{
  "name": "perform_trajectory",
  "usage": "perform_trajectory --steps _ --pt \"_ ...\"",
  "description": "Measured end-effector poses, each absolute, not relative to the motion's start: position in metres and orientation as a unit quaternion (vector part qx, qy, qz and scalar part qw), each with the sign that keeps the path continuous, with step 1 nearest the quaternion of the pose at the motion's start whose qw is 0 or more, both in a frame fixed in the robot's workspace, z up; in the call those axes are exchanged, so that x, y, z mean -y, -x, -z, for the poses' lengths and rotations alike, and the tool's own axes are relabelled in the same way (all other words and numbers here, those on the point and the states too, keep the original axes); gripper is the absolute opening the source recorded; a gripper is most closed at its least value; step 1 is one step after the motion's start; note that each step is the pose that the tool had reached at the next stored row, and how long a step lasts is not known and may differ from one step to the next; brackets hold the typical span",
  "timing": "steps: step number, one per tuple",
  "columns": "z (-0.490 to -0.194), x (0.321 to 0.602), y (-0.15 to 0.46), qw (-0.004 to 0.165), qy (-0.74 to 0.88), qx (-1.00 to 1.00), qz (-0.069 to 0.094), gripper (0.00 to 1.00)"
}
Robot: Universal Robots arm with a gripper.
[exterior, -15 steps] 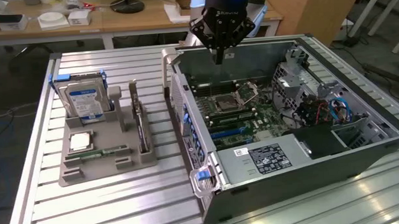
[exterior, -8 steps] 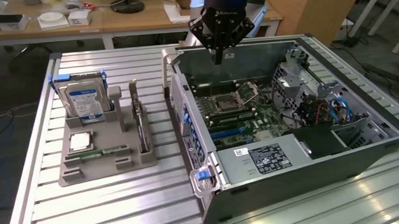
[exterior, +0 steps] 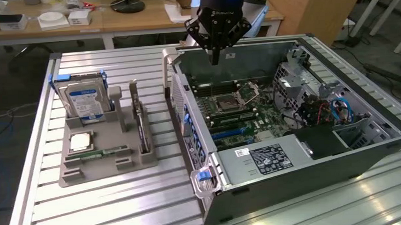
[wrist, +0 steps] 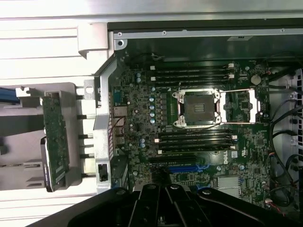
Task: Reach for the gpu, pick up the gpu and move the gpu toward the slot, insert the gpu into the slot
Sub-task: 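Reach for the gpu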
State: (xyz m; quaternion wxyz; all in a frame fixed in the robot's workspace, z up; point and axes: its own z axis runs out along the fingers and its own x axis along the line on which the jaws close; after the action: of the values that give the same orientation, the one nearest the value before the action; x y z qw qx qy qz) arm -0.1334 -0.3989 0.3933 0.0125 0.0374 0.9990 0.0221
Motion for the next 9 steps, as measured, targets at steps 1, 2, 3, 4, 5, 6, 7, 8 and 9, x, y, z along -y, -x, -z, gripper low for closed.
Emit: perform_trajectory --steps 1,2,3,4,5,6,7,8,9 --pt "-0.3933 0.3989 0.1345 0.012 -0.037 -0.999 -0.022 0.10" --pt "-0.3933 0.3989 0.1356 0.012 -0.037 -0.999 -0.022 0.10" --pt "-0.3933 0.3989 0.1368 0.013 -0.037 -0.999 -0.022 0.10" --pt "-0.3933 0.3989 0.1379 0.012 -0.037 -0.999 -0.022 0.10" --pt "-0.3933 0.3988 0.1390 0.012 -0.037 -0.999 -0.022 0.10" --pt "-0.3933 0.3989 0.1400 0.012 -0.037 -0.999 -0.022 0.10" --pt "-0.3933 0.3988 0.1411 0.012 -0.037 -0.999 -0.022 0.10" --pt "-0.3933 0.3989 0.1423 0.012 -0.037 -0.999 -0.022 0.10" --pt "-0.3933 0.3989 0.1436 0.012 -0.037 -0.999 -0.022 0.10"
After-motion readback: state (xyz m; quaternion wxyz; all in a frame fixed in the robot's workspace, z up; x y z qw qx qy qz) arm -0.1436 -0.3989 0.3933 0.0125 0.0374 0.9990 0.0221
